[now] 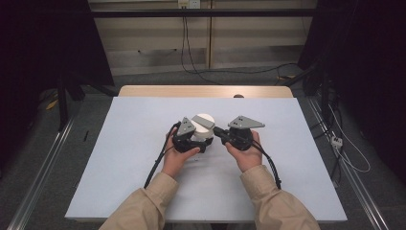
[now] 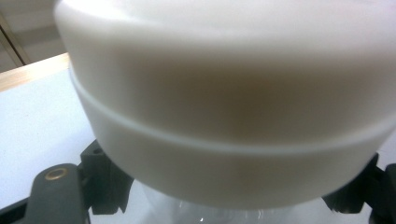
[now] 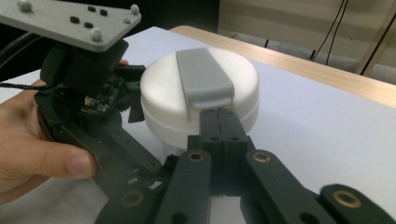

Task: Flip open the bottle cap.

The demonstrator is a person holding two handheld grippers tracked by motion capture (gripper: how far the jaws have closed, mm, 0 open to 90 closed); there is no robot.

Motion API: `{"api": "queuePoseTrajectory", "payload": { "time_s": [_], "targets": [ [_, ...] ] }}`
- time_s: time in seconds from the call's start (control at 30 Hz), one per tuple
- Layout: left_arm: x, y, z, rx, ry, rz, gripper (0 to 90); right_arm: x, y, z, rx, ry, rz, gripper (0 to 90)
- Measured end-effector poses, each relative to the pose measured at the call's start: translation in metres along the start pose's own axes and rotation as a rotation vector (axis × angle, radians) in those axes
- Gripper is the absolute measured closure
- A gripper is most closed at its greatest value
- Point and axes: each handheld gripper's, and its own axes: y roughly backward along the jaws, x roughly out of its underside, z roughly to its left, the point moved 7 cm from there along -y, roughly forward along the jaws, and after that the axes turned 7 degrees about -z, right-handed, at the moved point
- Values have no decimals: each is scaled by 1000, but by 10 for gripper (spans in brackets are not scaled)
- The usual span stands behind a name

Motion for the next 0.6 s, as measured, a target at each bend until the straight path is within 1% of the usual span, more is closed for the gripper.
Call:
{"api": "queuePoseTrajectory", "payload": {
  "time_s": [0.07,0.1,0.13,0.2,0.43,0.5,0.53,0.6],
  "targets": [
    [0,0,0,0,1,0,186,-2,0,1,-2,-2,-3,900],
    [0,0,0,0,-1,1,187,-5,-1,1,-4,8,-5,900],
    [0,0,0,1,6,0,187,-6,-1,1,-3,8,-6,900],
    [0,0,0,1,1,1,187,-9,-3,2,-4,11,-10,900],
    [0,0,0,-3,0,-3,187,-13,-6,4,-5,18,-14,900],
    [0,0,0,-1,7,-4,187,-15,-7,4,-5,21,-15,900],
    [0,0,0,-2,0,-3,187,-17,-9,4,-8,22,-17,900],
    [0,-1,0,0,8,-5,187,-19,-10,4,-7,25,-19,900]
  ]
}}
